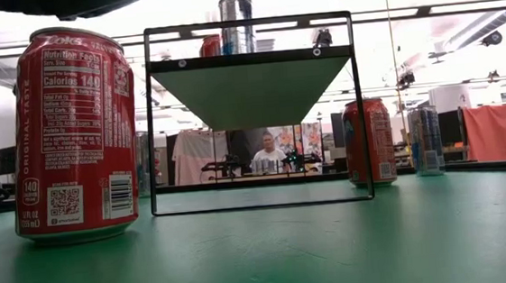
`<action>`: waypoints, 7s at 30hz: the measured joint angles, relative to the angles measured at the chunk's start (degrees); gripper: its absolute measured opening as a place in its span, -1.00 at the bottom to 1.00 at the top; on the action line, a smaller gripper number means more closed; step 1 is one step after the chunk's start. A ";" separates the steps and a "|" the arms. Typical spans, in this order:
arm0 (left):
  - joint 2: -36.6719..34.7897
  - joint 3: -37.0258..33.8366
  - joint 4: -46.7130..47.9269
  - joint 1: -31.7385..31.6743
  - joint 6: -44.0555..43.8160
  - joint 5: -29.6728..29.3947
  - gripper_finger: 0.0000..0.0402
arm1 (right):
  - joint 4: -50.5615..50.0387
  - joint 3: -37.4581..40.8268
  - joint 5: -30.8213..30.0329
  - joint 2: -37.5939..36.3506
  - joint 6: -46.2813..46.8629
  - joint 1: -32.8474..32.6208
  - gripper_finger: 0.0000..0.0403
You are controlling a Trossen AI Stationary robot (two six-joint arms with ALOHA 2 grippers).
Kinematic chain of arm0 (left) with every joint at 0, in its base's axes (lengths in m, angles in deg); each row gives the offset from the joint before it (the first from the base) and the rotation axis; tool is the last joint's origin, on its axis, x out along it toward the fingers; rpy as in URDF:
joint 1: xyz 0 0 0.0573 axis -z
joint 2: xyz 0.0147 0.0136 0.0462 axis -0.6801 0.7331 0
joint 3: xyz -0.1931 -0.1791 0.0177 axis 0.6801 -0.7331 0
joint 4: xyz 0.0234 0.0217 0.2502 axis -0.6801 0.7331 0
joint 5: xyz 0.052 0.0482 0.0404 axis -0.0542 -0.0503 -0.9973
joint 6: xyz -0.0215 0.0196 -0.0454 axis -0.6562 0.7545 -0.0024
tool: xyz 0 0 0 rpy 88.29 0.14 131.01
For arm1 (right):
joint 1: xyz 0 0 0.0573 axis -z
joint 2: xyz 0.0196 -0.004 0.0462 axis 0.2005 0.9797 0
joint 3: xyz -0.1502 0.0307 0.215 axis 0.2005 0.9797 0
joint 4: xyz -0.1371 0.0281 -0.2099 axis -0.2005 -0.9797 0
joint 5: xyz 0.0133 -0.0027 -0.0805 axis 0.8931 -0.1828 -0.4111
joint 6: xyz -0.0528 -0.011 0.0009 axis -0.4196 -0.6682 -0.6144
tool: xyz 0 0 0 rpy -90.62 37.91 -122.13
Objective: Place canned beverage on shelf
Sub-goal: Put the blue can on the shelf
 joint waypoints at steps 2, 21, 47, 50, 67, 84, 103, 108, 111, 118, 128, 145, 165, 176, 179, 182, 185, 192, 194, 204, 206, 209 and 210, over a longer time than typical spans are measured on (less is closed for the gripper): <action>-0.59 -0.07 0.75 0.00 -0.04 0.00 0.58 | -1.85 0.00 -0.33 0.63 1.89 0.21 -0.34; -1.40 -0.53 2.47 -0.02 -1.70 0.02 0.58 | 2.89 0.00 0.30 10.94 5.88 2.00 -0.94; -1.18 0.25 0.77 -0.01 0.66 0.11 0.58 | 6.30 0.00 1.94 12.26 5.47 1.85 -0.94; -1.19 0.34 0.48 0.00 0.70 0.11 0.58 | 8.25 0.00 2.18 13.67 5.46 1.91 -0.94; -1.24 0.34 -0.46 0.00 2.94 0.11 0.58 | 5.91 0.00 5.24 10.17 4.38 0.39 -0.94; -0.85 0.34 -0.52 -0.01 7.49 0.09 0.58 | 2.20 0.00 15.23 8.19 3.32 -3.14 -0.94; -0.40 0.34 -2.68 -0.02 12.82 0.09 0.58 | 12.70 0.00 16.33 12.34 -1.66 -1.37 -0.94; -0.40 0.34 -2.80 -0.02 13.18 0.09 0.58 | 12.58 0.00 16.33 12.33 -1.95 -0.63 -0.94; -0.38 0.34 -2.84 -0.02 13.18 0.09 0.58 | 12.65 0.00 16.36 12.33 -2.49 -0.23 -0.94; -0.31 0.34 -3.14 -0.01 12.98 0.09 0.58 | 12.59 0.00 16.44 12.33 -4.12 1.10 -0.94; 0.47 0.34 -3.12 0.00 12.93 0.11 0.58 | 12.51 0.00 16.88 12.33 -4.68 1.76 -0.94; 0.84 0.34 -3.12 0.00 9.55 0.11 0.58 | 16.20 0.04 19.45 16.03 -8.71 3.27 -0.94; 3.46 0.34 -2.60 -0.02 5.78 0.11 0.58 | 4.82 0.00 13.70 10.63 -1.59 2.69 -0.94; 13.19 0.34 -8.12 -0.04 2.75 0.66 0.35 | 4.53 0.00 13.27 10.56 -1.08 5.12 -0.94; 15.03 0.34 -9.56 -0.45 2.78 0.64 0.09 | 4.56 0.00 13.27 10.56 -1.11 5.51 -0.94; 16.74 0.34 -11.06 -2.05 2.28 0.59 -0.25 | 4.65 0.00 13.24 10.56 -0.70 5.84 -0.94; 19.37 0.34 -13.65 -4.57 1.08 0.57 -0.65 | 4.98 0.00 13.25 10.56 -0.72 5.93 -0.94; 25.03 0.34 -19.22 -10.31 -2.59 0.46 -0.90 | 5.46 0.01 13.18 10.60 -0.72 6.12 -0.94; 25.75 0.34 -19.83 -10.82 -2.54 0.48 -0.91 | 5.44 0.00 13.14 10.60 -0.72 6.24 -0.94; 26.52 0.32 -23.15 -11.10 -0.80 0.48 -0.99 | 6.43 0.00 13.19 10.63 -2.68 6.50 -0.94; 26.50 0.32 -23.80 -11.27 -0.68 0.50 -1.00 | 7.70 0.00 13.17 10.94 -3.97 6.50 -0.94; 26.55 0.32 -24.07 -11.61 -0.66 0.48 -1.00 | 9.26 0.00 13.22 11.46 -5.35 6.50 -0.94; 26.55 0.32 -24.17 -11.74 -0.68 0.49 -1.00 | 9.70 0.00 13.20 11.74 -5.64 6.50 -0.94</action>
